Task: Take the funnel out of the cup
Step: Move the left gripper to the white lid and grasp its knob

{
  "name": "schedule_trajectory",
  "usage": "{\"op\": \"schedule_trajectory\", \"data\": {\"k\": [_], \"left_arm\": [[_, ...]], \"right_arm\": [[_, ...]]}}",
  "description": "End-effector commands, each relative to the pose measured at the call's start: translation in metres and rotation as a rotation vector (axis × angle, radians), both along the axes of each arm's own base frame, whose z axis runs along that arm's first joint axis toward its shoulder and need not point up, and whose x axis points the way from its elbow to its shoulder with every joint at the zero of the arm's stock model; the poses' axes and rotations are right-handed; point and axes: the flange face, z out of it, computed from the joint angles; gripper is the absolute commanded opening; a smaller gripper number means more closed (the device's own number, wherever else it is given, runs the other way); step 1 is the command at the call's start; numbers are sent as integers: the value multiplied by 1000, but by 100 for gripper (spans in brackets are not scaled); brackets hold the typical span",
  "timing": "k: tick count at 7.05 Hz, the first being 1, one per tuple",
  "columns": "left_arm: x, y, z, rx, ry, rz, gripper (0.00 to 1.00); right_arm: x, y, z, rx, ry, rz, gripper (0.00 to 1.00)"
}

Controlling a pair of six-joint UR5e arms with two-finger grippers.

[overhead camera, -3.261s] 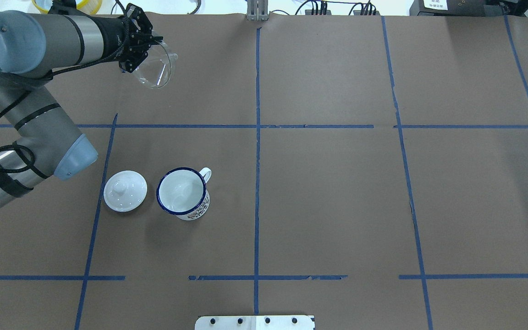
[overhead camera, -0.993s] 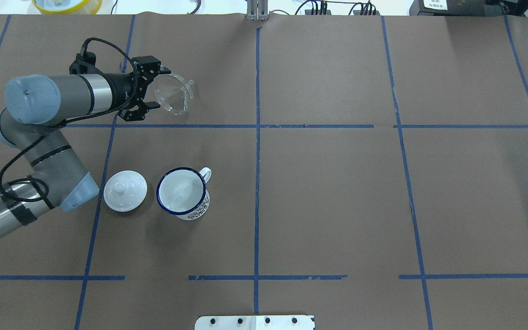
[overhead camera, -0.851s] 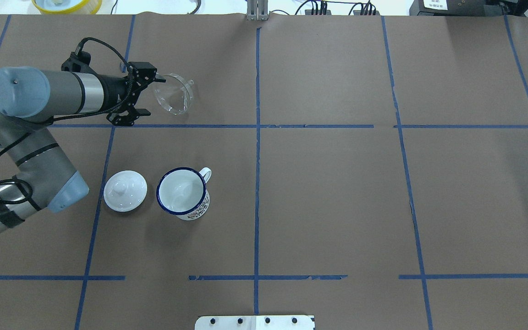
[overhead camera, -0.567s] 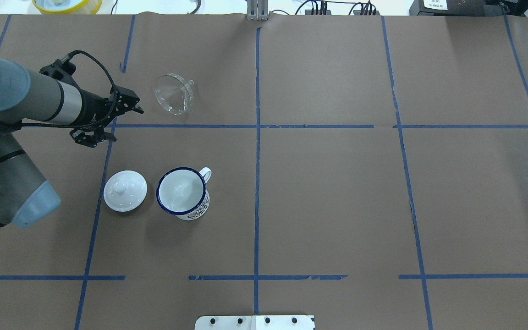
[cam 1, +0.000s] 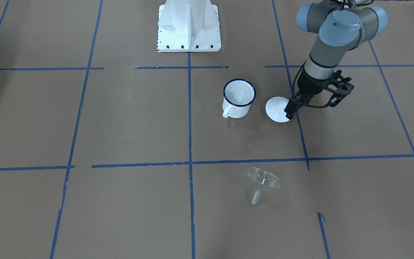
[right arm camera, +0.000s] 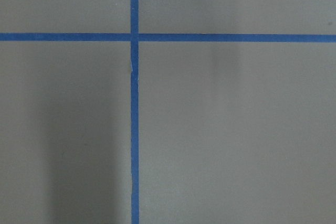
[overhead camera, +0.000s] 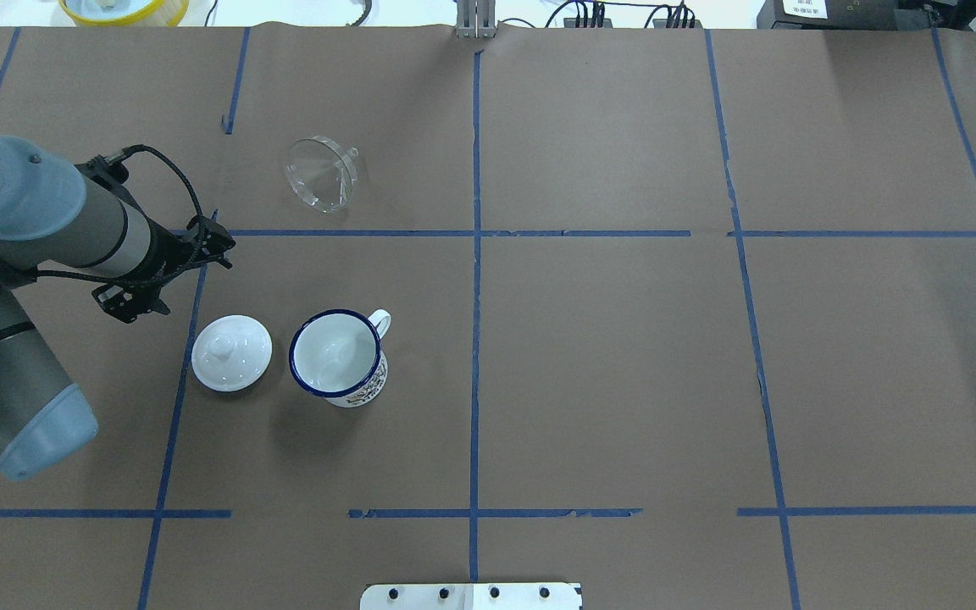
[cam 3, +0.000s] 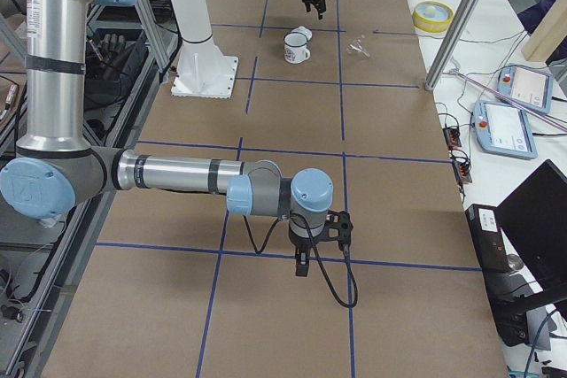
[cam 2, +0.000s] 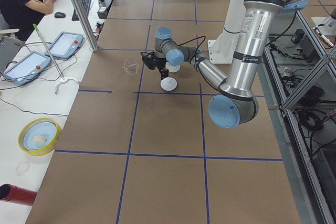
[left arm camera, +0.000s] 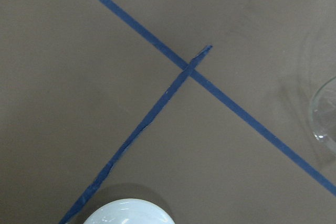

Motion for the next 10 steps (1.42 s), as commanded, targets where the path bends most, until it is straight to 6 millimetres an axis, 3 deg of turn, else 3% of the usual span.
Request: {"op": "schedule_trajectory", "data": {"k": [1, 3, 5, 6, 7, 8, 9, 10], "left_arm": [[33, 20, 13, -22, -35, 10, 99], [59, 41, 19, -56, -39, 36, 97], [61, 46, 15, -58, -28, 35, 81], [60, 46, 13, -56, -26, 35, 51], [61, 45, 16, -60, -31, 35, 13], [60, 46, 13, -57, -26, 34, 0], [59, 46, 10, -58, -20, 35, 0], [43, 47, -7, -42, 5, 24, 0]], "right_arm": [[0, 0, 1, -1, 0, 0, 100], [0, 0, 1, -1, 0, 0, 100], [0, 0, 1, -1, 0, 0, 100], [0, 0, 0, 0, 0, 0, 100], [0, 0, 1, -1, 0, 0, 100], [0, 0, 0, 0, 0, 0, 100], [0, 0, 1, -1, 0, 0, 100], [0, 0, 0, 0, 0, 0, 100]]}}
